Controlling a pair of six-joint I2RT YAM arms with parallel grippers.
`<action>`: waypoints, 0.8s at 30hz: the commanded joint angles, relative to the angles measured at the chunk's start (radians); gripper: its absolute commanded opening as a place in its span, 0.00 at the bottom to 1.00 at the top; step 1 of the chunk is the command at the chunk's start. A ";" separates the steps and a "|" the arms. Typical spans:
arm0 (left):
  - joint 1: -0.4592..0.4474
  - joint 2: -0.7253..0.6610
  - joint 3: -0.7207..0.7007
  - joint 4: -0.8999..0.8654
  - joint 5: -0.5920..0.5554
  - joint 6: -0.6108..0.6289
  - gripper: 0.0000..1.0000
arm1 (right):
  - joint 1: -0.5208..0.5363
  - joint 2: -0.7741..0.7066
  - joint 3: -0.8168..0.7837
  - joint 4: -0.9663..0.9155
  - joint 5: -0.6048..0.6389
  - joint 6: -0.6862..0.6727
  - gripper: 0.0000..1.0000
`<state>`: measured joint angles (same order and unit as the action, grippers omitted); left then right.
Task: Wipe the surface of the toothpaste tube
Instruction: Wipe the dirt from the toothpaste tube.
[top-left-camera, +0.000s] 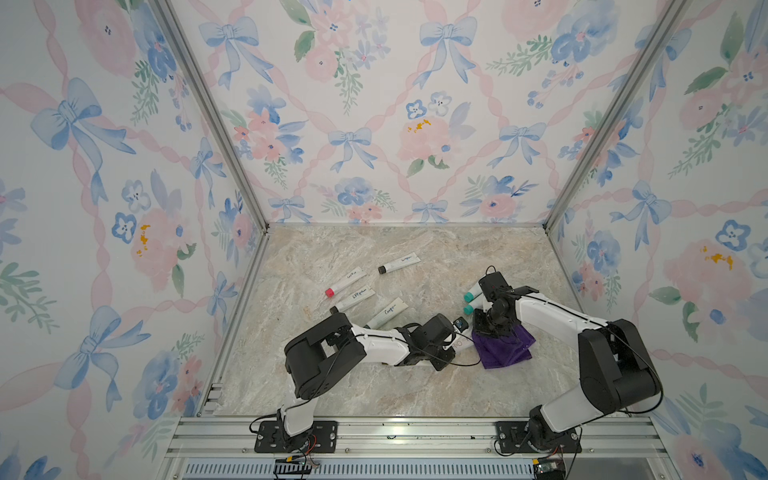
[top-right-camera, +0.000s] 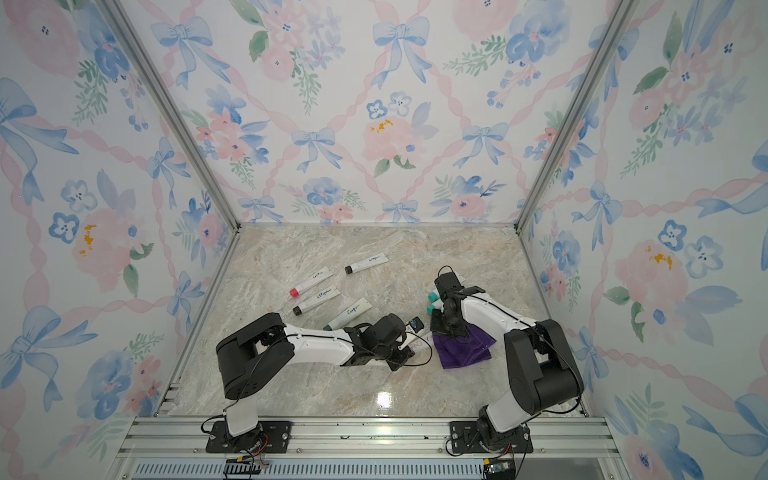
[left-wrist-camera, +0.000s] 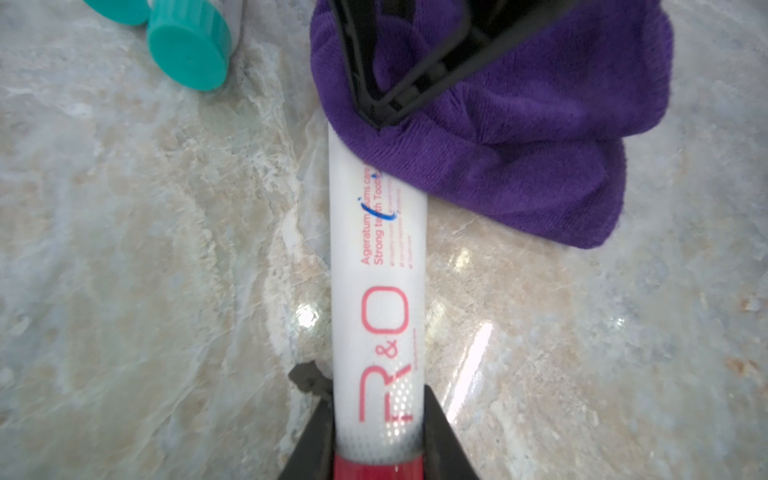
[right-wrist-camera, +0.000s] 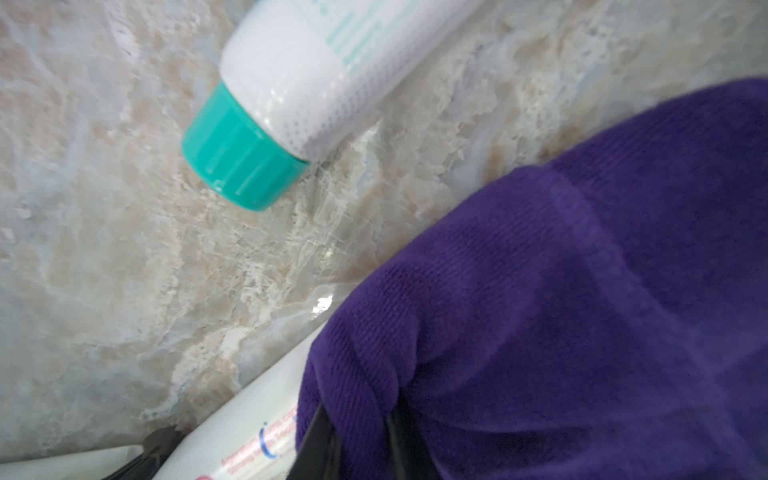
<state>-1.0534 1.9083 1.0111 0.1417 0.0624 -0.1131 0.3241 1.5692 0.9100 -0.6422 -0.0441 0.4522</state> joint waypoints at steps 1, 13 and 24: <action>0.023 -0.008 -0.039 -0.018 0.052 0.004 0.31 | 0.013 0.041 -0.003 0.010 0.026 -0.018 0.18; 0.086 -0.021 -0.090 0.042 0.112 -0.019 0.21 | 0.065 0.052 -0.004 0.057 -0.163 -0.008 0.18; 0.093 -0.008 -0.088 0.053 0.122 -0.021 0.21 | 0.123 0.047 -0.038 0.118 -0.351 0.022 0.18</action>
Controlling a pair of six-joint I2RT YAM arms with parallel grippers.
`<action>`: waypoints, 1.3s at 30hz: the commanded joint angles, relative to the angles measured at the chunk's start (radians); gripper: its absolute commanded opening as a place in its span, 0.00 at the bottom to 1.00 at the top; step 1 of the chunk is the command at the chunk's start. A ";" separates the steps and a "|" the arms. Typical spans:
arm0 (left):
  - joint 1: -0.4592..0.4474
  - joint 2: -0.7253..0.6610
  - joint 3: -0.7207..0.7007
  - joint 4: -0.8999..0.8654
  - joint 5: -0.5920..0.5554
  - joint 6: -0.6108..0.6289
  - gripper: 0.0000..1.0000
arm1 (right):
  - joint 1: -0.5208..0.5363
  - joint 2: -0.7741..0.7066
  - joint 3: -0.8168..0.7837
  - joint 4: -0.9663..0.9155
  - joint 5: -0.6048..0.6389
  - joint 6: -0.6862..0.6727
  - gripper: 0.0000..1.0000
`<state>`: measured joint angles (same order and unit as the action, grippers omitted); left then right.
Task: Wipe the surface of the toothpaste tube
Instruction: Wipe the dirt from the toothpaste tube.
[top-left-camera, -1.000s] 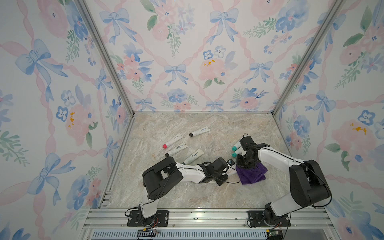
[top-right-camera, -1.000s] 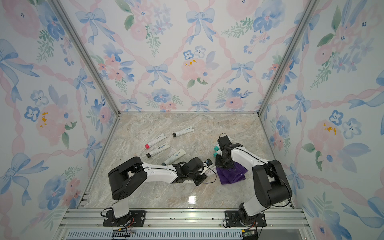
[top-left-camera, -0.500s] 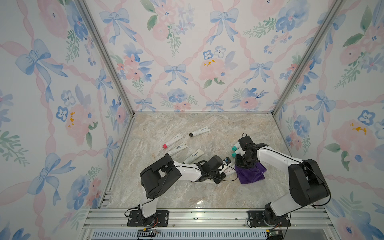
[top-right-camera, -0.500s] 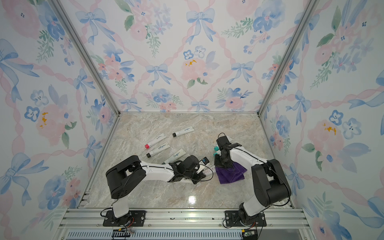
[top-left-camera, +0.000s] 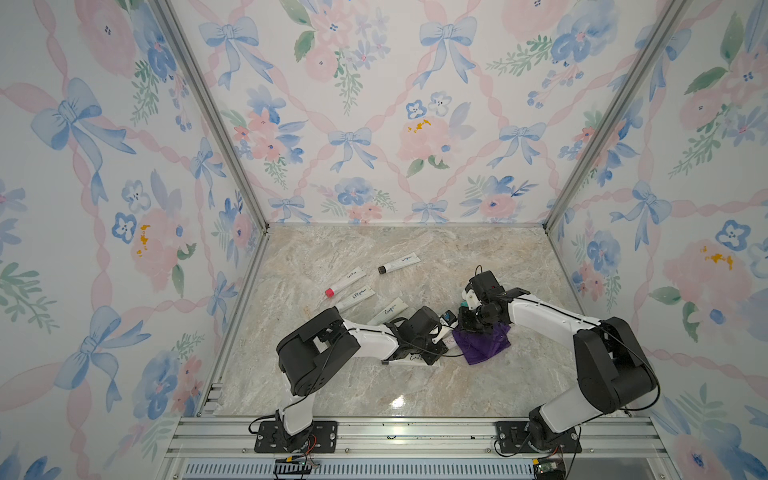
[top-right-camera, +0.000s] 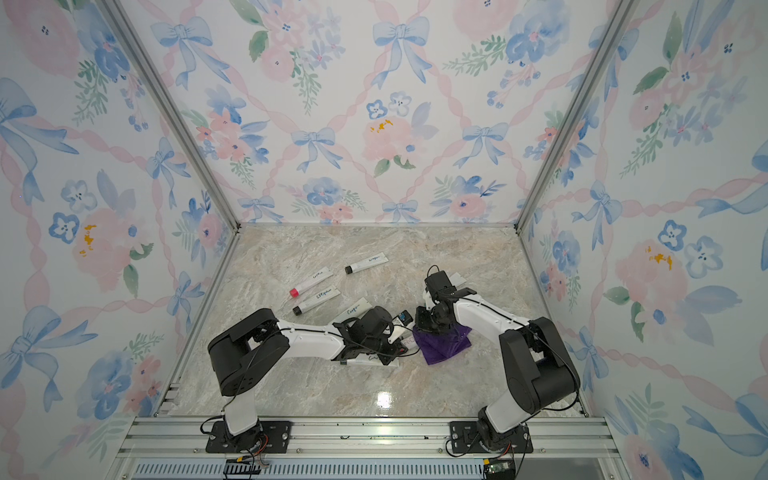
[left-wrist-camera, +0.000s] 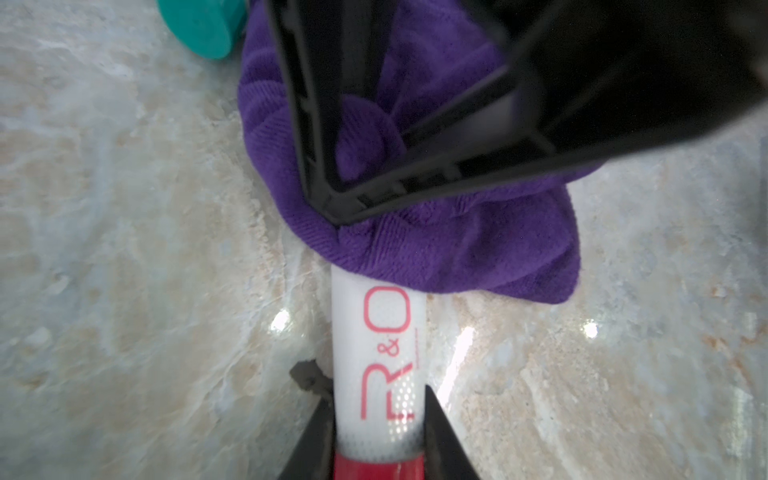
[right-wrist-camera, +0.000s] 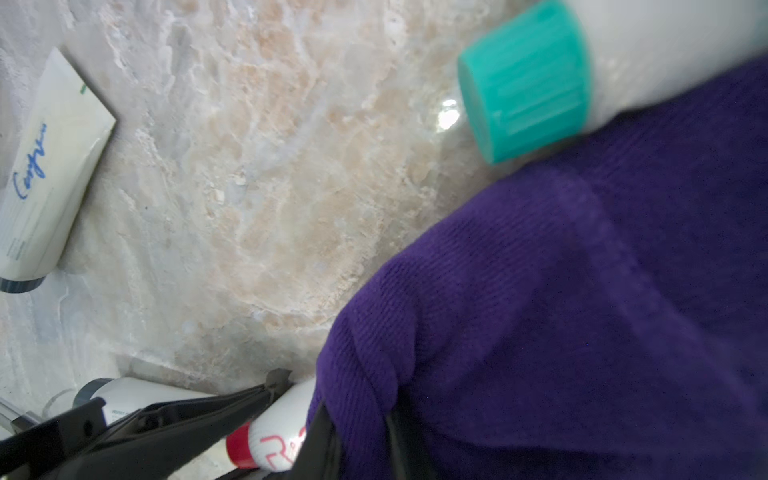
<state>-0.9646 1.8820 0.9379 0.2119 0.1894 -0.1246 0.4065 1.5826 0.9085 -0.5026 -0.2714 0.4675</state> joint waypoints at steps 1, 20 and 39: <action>0.005 0.018 -0.014 -0.017 -0.007 -0.009 0.21 | 0.035 0.041 -0.036 -0.031 -0.107 -0.001 0.18; -0.034 -0.029 -0.042 -0.019 -0.039 0.010 0.21 | -0.055 -0.013 -0.037 -0.189 0.248 -0.033 0.19; -0.041 0.004 -0.024 -0.020 -0.071 0.019 0.21 | 0.072 -0.069 -0.125 -0.126 -0.019 0.017 0.20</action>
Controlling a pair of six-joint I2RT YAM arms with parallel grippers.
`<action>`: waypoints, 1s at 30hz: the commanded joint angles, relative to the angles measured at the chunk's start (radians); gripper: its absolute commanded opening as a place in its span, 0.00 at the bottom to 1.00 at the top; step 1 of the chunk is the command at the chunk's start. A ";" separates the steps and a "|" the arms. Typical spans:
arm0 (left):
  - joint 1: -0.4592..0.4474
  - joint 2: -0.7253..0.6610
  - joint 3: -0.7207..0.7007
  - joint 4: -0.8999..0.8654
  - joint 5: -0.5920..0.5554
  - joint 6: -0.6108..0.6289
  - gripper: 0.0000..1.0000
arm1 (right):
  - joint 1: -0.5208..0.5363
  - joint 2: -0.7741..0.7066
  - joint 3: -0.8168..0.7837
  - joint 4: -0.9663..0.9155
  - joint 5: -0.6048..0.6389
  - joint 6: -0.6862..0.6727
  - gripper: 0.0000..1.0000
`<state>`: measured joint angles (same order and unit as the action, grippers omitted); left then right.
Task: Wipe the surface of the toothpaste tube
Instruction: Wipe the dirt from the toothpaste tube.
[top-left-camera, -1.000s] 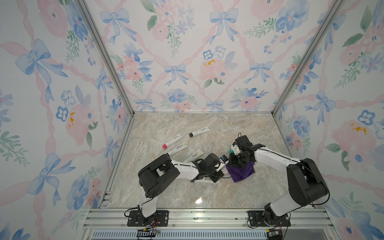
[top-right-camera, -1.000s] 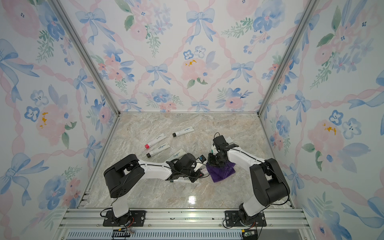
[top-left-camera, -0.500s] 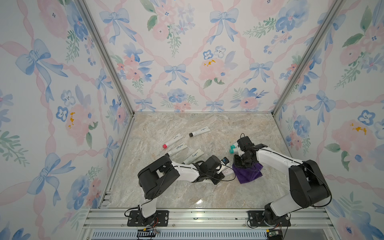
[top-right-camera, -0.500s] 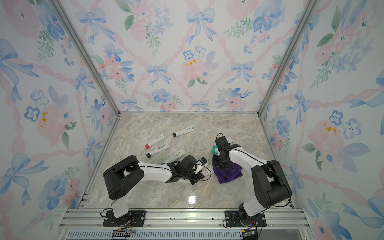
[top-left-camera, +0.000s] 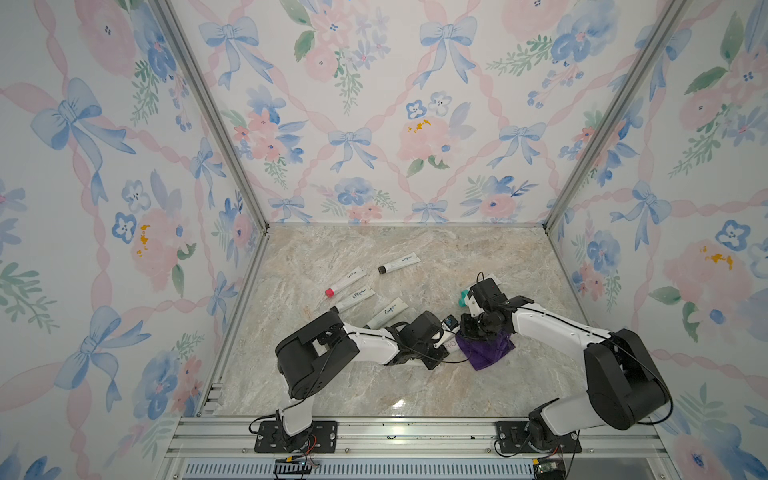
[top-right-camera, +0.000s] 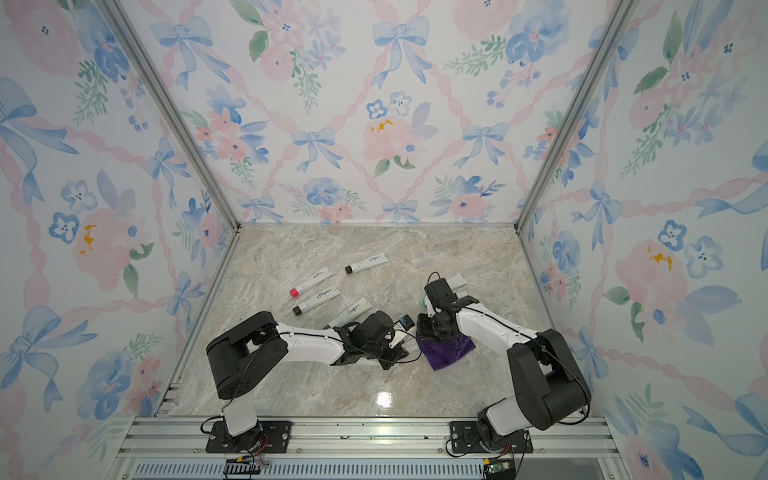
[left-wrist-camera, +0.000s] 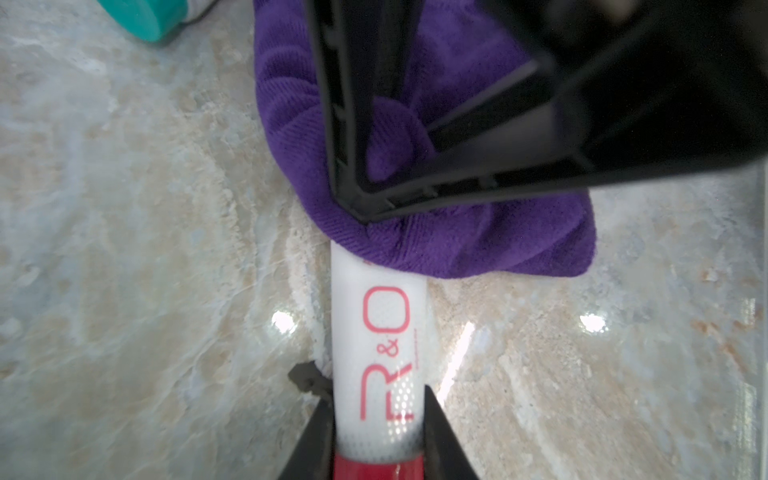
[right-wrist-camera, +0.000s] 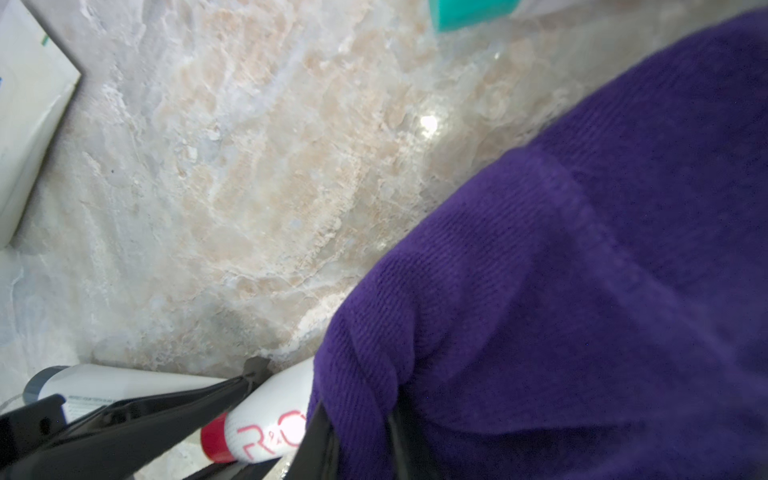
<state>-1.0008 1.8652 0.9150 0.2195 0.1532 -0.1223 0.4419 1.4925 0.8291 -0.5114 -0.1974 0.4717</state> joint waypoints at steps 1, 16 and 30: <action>-0.004 0.021 -0.001 -0.028 -0.035 0.016 0.21 | 0.032 0.025 -0.044 -0.128 -0.067 0.010 0.20; -0.024 0.014 -0.006 -0.029 -0.085 0.025 0.21 | -0.162 0.082 0.026 -0.154 0.164 -0.006 0.21; -0.032 0.027 0.004 -0.031 -0.090 0.033 0.21 | 0.018 0.012 0.018 -0.168 -0.047 0.001 0.20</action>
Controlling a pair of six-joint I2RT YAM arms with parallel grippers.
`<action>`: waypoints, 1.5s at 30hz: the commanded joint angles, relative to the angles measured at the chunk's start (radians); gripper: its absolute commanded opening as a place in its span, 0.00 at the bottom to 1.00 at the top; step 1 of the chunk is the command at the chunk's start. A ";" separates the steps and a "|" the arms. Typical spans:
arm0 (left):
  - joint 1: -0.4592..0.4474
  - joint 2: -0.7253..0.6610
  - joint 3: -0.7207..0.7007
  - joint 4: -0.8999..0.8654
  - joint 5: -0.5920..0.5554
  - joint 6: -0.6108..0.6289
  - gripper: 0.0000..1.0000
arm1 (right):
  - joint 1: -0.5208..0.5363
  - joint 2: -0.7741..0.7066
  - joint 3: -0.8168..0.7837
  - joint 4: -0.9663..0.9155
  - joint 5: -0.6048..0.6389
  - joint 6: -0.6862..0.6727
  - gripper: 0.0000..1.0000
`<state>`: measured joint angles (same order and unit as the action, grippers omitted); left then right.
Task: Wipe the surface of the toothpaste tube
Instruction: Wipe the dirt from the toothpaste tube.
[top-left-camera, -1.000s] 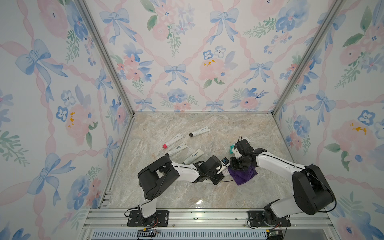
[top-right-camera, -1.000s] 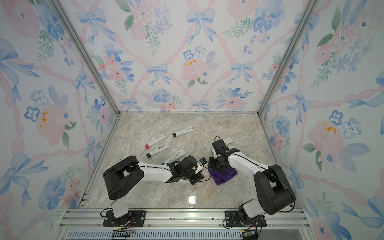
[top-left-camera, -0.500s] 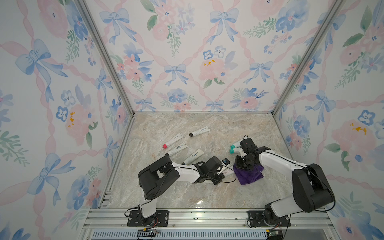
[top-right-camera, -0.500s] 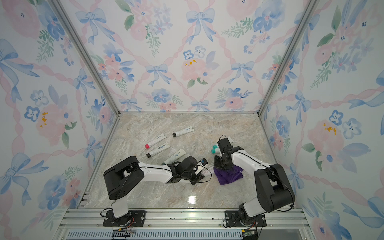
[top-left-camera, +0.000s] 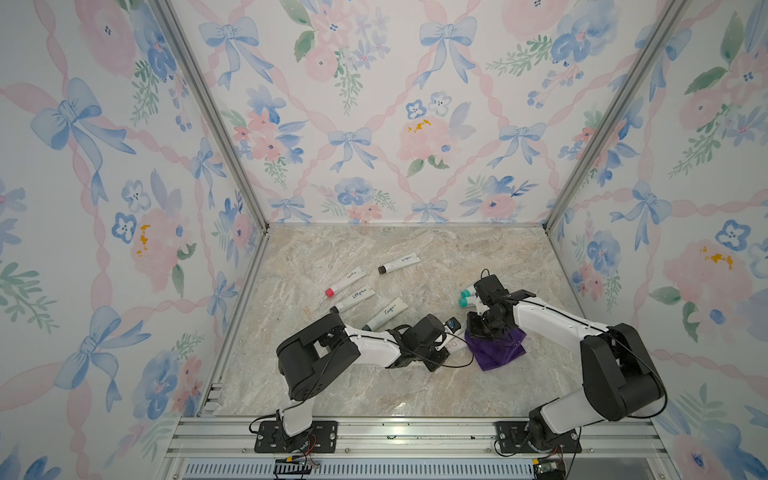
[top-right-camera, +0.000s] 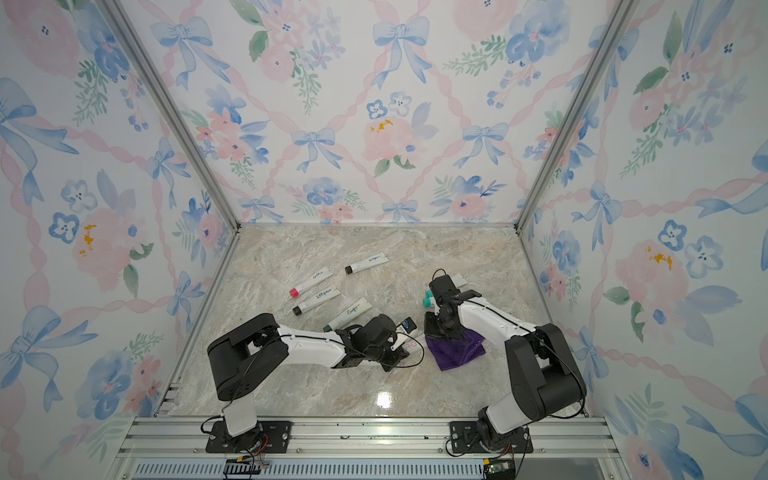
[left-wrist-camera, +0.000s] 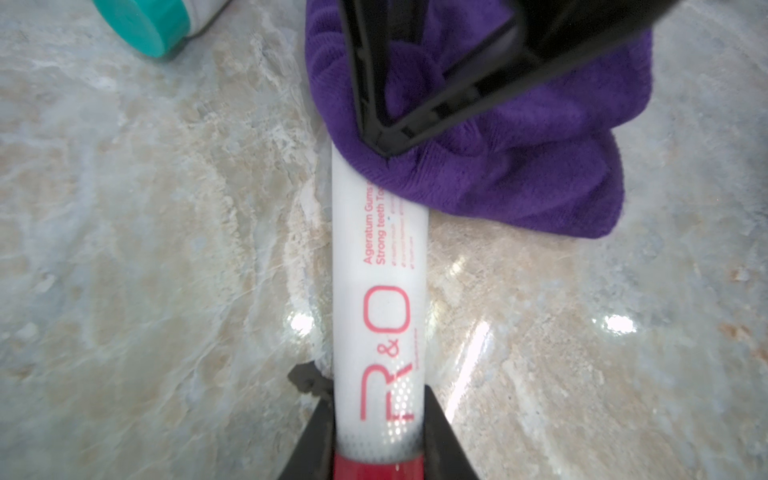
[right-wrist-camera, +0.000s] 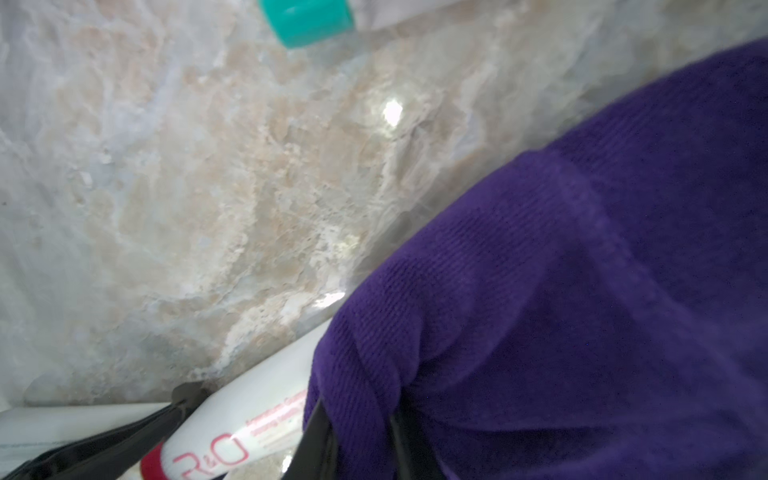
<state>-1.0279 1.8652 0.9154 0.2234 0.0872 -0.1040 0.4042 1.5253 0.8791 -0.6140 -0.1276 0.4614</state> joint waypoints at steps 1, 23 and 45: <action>-0.005 0.027 0.005 -0.035 -0.024 0.014 0.21 | 0.056 -0.023 -0.037 -0.066 -0.113 0.014 0.20; -0.004 0.029 0.004 -0.036 -0.026 0.013 0.21 | -0.136 0.059 0.034 -0.047 0.072 0.000 0.20; -0.006 0.029 0.006 -0.038 -0.029 0.013 0.21 | -0.003 0.155 0.083 -0.073 0.078 -0.005 0.20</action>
<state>-1.0286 1.8664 0.9165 0.2234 0.0856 -0.1051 0.4164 1.6073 0.9665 -0.6621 -0.0998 0.4706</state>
